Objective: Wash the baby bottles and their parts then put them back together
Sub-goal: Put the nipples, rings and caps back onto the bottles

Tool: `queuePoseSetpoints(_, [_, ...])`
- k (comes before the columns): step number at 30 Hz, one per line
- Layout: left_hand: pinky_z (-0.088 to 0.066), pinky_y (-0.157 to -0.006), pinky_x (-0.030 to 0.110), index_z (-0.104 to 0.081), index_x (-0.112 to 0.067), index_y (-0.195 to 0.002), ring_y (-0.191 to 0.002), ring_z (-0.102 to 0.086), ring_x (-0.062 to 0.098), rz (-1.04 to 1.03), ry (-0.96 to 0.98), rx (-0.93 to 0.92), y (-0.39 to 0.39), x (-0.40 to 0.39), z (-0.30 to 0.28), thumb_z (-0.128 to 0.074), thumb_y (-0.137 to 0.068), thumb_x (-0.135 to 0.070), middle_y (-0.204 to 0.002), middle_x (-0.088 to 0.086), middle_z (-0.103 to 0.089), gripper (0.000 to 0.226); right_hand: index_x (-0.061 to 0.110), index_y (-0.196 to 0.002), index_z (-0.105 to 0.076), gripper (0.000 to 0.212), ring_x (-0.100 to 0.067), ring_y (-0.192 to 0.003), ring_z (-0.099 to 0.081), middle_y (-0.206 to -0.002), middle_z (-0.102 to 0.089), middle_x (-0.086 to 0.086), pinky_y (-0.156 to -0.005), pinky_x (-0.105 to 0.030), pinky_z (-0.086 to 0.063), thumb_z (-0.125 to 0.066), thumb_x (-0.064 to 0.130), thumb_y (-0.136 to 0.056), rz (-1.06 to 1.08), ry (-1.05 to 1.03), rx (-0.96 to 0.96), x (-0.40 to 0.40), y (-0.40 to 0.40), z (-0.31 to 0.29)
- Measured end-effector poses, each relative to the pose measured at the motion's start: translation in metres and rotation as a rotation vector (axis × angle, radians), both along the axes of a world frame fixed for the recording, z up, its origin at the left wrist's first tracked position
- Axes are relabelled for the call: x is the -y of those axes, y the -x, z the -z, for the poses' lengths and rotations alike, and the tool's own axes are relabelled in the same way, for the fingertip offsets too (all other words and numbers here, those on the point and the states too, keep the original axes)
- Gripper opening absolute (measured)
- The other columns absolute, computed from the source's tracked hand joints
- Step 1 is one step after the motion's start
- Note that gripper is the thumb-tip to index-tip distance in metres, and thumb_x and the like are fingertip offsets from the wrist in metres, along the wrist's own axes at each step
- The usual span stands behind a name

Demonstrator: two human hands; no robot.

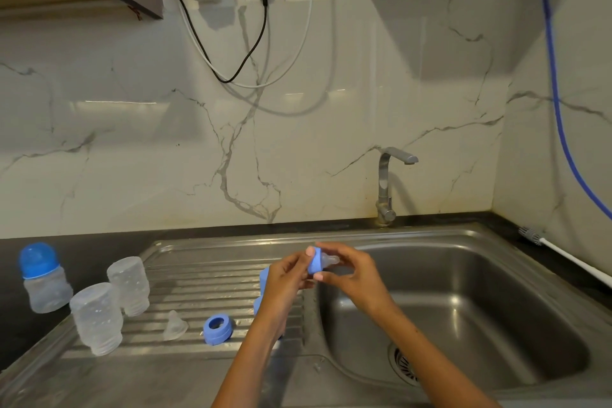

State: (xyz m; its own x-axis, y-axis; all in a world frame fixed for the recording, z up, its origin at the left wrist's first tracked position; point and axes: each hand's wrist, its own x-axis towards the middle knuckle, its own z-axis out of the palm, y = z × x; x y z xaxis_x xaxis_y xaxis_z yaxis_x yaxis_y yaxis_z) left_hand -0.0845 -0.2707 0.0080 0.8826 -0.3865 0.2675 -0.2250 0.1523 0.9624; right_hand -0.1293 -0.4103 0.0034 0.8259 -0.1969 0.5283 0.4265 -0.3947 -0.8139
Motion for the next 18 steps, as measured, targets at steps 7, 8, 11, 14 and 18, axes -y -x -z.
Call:
queuePoseSetpoints(7, [-0.057,-0.077,0.029,-0.07,-0.008,-0.101,-0.087,-0.071,0.021,-0.177,0.039,0.041,0.001,-0.007,-0.02,-0.05,-0.097,-0.033,-0.092,0.01,-0.074,0.033,0.016,-0.111,-0.066,0.04,-0.01,-0.095,-0.069,-0.106,-0.071,0.001,-0.079,-0.024,-0.056,-0.081,0.008,-0.074,-0.019,-0.167,0.015,-0.006,0.007,-0.011])
queuePoseSetpoints(8, [-0.057,-0.079,0.031,-0.069,-0.005,-0.101,-0.089,-0.07,0.023,-0.206,0.034,0.044,-0.002,-0.015,-0.025,-0.051,-0.097,-0.031,-0.094,0.013,-0.073,0.032,0.018,-0.109,-0.066,0.04,-0.011,-0.092,-0.07,-0.105,-0.071,0.0,-0.074,-0.024,-0.056,-0.081,0.008,-0.073,-0.037,-0.199,0.0,-0.011,0.006,-0.015])
queuePoseSetpoints(11, [-0.055,-0.072,0.026,-0.068,-0.013,-0.093,-0.088,-0.069,0.022,-0.267,-0.028,0.123,-0.013,-0.041,-0.04,-0.054,-0.096,-0.027,-0.092,0.009,-0.072,0.02,0.02,-0.107,-0.067,0.041,-0.016,-0.084,-0.072,-0.104,-0.071,-0.005,-0.068,-0.027,-0.056,-0.082,0.005,-0.072,-0.096,-0.249,-0.03,-0.027,0.002,-0.029])
queuePoseSetpoints(14, [-0.054,-0.077,0.038,-0.067,-0.017,-0.086,-0.087,-0.067,0.029,-0.356,-0.105,0.199,-0.025,-0.077,-0.056,-0.056,-0.095,-0.024,-0.084,0.008,-0.069,0.016,0.019,-0.106,-0.068,0.041,-0.019,-0.084,-0.071,-0.106,-0.07,-0.009,-0.075,-0.035,-0.059,-0.083,0.004,-0.071,-0.132,-0.236,-0.033,-0.048,-0.006,-0.041])
queuePoseSetpoints(18, [-0.052,-0.085,0.048,-0.066,-0.009,-0.081,-0.08,-0.064,0.029,-0.509,-0.255,0.256,-0.041,-0.137,-0.07,-0.058,-0.095,-0.018,-0.078,0.014,-0.067,0.018,0.023,-0.103,-0.068,0.042,-0.017,-0.079,-0.07,-0.106,-0.067,-0.008,-0.076,-0.038,-0.059,-0.083,0.001,-0.07,-0.172,-0.194,-0.064,-0.088,-0.018,-0.045])
